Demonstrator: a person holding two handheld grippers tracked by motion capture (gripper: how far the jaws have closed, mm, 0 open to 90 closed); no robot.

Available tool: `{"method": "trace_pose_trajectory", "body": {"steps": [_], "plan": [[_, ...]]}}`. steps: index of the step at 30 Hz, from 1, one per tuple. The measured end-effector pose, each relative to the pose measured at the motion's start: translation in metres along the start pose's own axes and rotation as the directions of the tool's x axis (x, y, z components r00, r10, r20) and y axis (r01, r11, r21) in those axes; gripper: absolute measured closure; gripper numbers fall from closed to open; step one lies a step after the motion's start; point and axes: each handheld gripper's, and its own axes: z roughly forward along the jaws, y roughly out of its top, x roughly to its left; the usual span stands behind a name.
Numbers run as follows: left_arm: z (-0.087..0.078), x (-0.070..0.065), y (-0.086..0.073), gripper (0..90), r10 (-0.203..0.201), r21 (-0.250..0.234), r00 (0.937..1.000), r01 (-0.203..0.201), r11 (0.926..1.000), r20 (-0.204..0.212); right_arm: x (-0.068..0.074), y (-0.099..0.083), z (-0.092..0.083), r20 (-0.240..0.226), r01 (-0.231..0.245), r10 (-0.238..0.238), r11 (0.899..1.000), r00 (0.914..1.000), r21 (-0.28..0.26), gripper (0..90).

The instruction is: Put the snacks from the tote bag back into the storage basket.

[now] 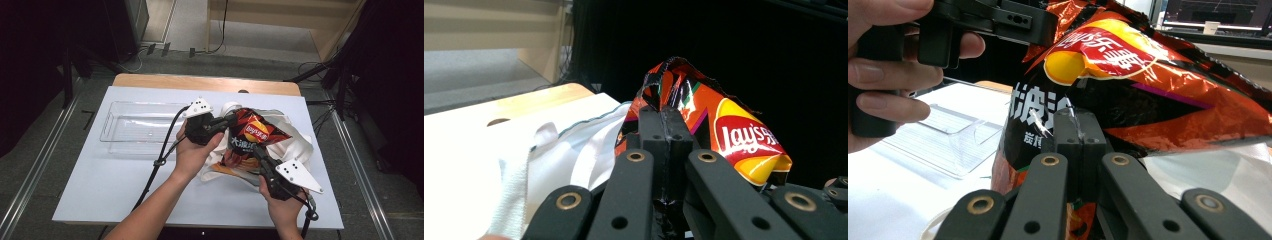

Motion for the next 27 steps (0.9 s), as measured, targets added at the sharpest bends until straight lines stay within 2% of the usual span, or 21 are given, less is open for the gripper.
{"method": "trace_pose_trajectory", "body": {"steps": [2,3,4,5,6,7,8,9,10,14,17,18,19,20,21,24,25,27], "plan": [[-0.003,-0.001,0.002,90.0,0.0,-0.015,0.9999,0.001,0.9999,0.011,-0.002,0.0,-0.002,-0.003,-0.006,0.006,1.0,1.0,-0.007,90.0],[-0.006,-0.001,0.003,90.0,-0.006,-0.03,0.9996,0.006,0.9995,0.026,-0.005,0.001,-0.003,-0.016,-0.021,0.021,1.0,0.9997,-0.004,85.7],[-0.006,-0.001,0.003,90.0,-0.006,-0.03,0.9996,0.006,0.9995,0.026,-0.005,0.001,-0.003,-0.016,-0.021,0.021,1.0,0.9997,-0.004,85.7],[-0.011,0.0,0.006,90.0,-0.015,-0.046,0.9988,0.017,0.9988,0.047,-0.007,0.001,-0.003,-0.025,-0.018,0.018,1.0,0.9995,0.02,70.1],[-0.011,0.0,0.006,90.0,-0.015,-0.046,0.9988,0.017,0.9988,0.047,-0.007,0.001,-0.003,-0.025,-0.018,0.018,1.0,0.9995,0.02,70.1],[-0.015,-0.001,0.009,90.0,-0.015,-0.056,0.9978,0.019,0.9983,0.065,-0.009,-0.001,-0.004,-0.026,-0.014,0.015,1.0,0.9996,0.02,57.5],[-0.015,-0.001,0.009,90.0,-0.015,-0.056,0.9978,0.019,0.9983,0.065,-0.009,-0.001,-0.004,-0.026,-0.014,0.015,1.0,0.9996,0.02,57.5],[-0.017,-0.001,0.011,90.0,-0.009,-0.064,0.9973,0.014,0.9979,0.073,-0.013,-0.003,-0.005,-0.026,-0.022,0.023,0.999,0.9994,0.024,48.9],[-0.021,-0.003,0.013,90.0,-0.003,-0.071,0.997,0.008,0.9975,0.077,-0.015,-0.003,-0.005,-0.031,-0.031,0.032,0.999,0.999,0.026,45.2],[-0.027,-0.004,0.019,90.0,0.011,-0.087,0.9969,-0.004,0.9962,0.078,-0.025,-0.007,-0.01,-0.037,-0.035,0.036,0.999,0.9987,0.031,38.9],[-0.036,-0.003,0.025,90.0,0.019,-0.112,0.9975,-0.012,0.9936,0.067,-0.04,-0.016,-0.022,-0.022,-0.039,0.04,0.998,0.999,0.059,34.8],[-0.036,-0.003,0.025,90.0,0.019,-0.112,0.9975,-0.012,0.9936,0.067,-0.04,-0.016,-0.022,-0.022,-0.039,0.04,0.998,0.999,0.059,34.8],[-0.04,0.0,0.027,90.0,0.017,-0.123,0.9979,-0.01,0.9923,0.062,-0.047,-0.021,-0.026,-0.011,-0.055,0.056,0.996,0.9984,0.066,34.1],[-0.04,0.0,0.027,90.0,0.017,-0.123,0.9979,-0.01,0.9923,0.062,-0.047,-0.021,-0.026,-0.011,-0.055,0.056,0.996,0.9984,0.066,34.1],[-0.042,0.001,0.028,90.0,0.016,-0.128,0.9982,-0.008,0.9918,0.058,-0.057,-0.025,-0.029,0.0,-0.078,0.078,0.993,0.997,0.084,32.2],[-0.047,0.005,0.031,90.0,0.019,-0.135,0.9985,-0.012,0.9908,0.051,-0.063,-0.029,-0.03,0.009,-0.092,0.091,0.991,0.9958,0.1,30.2],[-0.052,0.007,0.033,90.0,0.023,-0.138,0.999,-0.017,0.9903,0.038,-0.07,-0.033,-0.03,0.016,-0.111,0.11,0.987,0.9938,0.116,28.7],[-0.057,0.009,0.034,90.0,0.022,-0.143,0.9991,-0.016,0.9896,0.036,-0.074,-0.035,-0.031,0.023,-0.112,0.11,0.986,0.9936,0.121,27.7]]}}
